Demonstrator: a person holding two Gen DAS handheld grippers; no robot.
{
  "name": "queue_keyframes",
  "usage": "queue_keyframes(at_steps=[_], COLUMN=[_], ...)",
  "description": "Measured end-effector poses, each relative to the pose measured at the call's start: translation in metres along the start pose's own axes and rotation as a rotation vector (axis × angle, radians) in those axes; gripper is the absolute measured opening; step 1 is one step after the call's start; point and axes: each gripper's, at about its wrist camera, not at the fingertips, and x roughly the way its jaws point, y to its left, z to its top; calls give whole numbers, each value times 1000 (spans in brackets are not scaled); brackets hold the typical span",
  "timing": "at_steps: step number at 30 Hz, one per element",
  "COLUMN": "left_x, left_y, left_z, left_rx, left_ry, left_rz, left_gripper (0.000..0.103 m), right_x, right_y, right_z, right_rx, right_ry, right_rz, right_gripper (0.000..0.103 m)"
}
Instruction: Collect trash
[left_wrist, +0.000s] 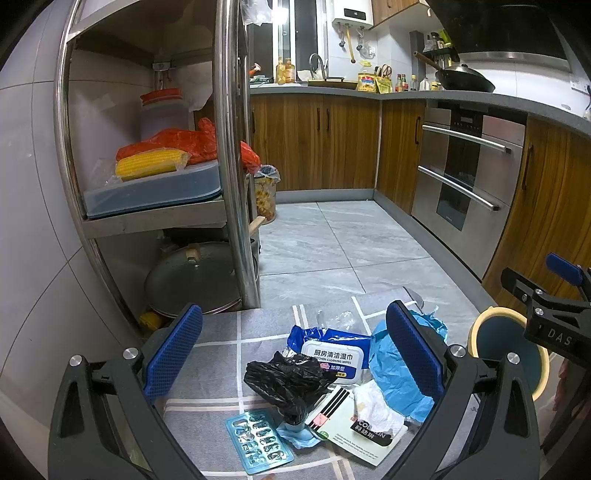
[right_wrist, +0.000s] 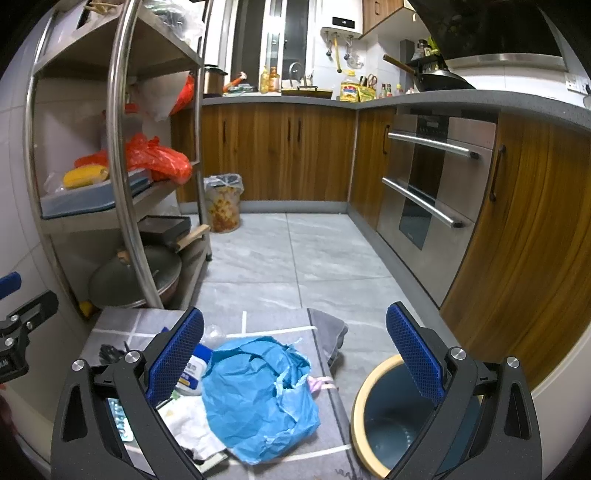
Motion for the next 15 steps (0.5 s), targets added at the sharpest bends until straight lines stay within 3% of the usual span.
queue_keyframes(at_steps=[15], left_x=[0], left_y=[-1], left_z=[-1], left_rx=[2], left_ry=[2], left_rz=[2], left_gripper=[98], right_x=[2], right_y=[-1], right_z=[-2], right_rx=[0], right_ry=[2], right_rz=[0], right_gripper=[98])
